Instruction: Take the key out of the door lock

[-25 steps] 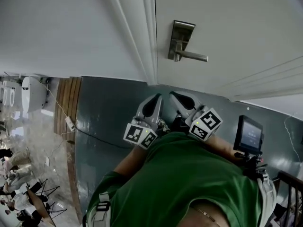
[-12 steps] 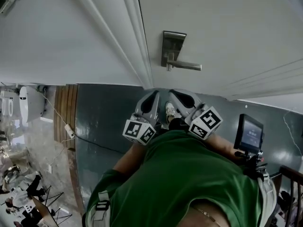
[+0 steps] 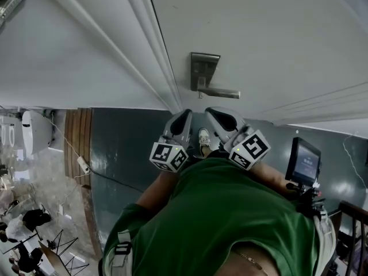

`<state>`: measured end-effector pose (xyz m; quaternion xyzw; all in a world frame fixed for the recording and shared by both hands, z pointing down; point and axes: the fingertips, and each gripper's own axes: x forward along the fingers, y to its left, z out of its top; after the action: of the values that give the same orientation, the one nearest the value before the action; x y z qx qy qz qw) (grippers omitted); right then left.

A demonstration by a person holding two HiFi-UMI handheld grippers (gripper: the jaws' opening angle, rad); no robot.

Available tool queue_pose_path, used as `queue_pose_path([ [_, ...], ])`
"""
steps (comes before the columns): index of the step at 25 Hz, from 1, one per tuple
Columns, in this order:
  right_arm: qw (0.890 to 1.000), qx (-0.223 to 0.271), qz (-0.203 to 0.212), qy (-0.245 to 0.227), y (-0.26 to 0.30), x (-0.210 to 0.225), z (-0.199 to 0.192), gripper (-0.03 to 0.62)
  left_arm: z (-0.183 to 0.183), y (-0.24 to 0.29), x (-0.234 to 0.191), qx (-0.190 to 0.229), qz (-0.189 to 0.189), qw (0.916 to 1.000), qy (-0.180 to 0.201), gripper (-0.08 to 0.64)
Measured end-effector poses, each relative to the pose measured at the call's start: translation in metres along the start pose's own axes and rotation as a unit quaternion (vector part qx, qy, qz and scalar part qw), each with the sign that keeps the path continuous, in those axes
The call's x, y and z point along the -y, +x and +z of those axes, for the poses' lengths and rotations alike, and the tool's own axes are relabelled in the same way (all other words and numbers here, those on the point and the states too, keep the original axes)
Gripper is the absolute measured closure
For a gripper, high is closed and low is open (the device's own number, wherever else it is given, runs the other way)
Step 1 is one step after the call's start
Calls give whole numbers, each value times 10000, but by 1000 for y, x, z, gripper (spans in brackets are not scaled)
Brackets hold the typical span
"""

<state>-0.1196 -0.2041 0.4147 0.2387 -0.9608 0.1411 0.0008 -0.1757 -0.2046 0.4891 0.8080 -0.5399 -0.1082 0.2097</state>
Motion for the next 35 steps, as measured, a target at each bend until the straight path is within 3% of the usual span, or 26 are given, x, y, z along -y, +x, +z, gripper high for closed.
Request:
queue_pose_path([
  [8, 9986, 34, -191, -485, -4, 19, 11, 589, -23, 24, -11, -371, -34, 9993, -11, 545],
  [14, 9961, 97, -257, -841, -4, 23, 21, 589, -33, 36, -12, -562, -202, 9980, -219, 419],
  [17, 9943, 131, -304, -1011, -4, 20, 25, 589, -31, 36, -13, -532, -268, 9974, -407, 396],
  [24, 9930, 194, -335, -1112, -5, 38, 35, 589, -32, 59, -16, -523, -311, 9944, -869, 393],
  [29, 9941, -44, -388, -1014, -9, 19, 31, 589, -26, 51, -17, -469, -372, 9919, -1119, 393],
  [35, 9876, -108, -568, -1462, -15, 22, 45, 589, -14, 50, -23, -360, -512, 9869, -1486, 439],
])
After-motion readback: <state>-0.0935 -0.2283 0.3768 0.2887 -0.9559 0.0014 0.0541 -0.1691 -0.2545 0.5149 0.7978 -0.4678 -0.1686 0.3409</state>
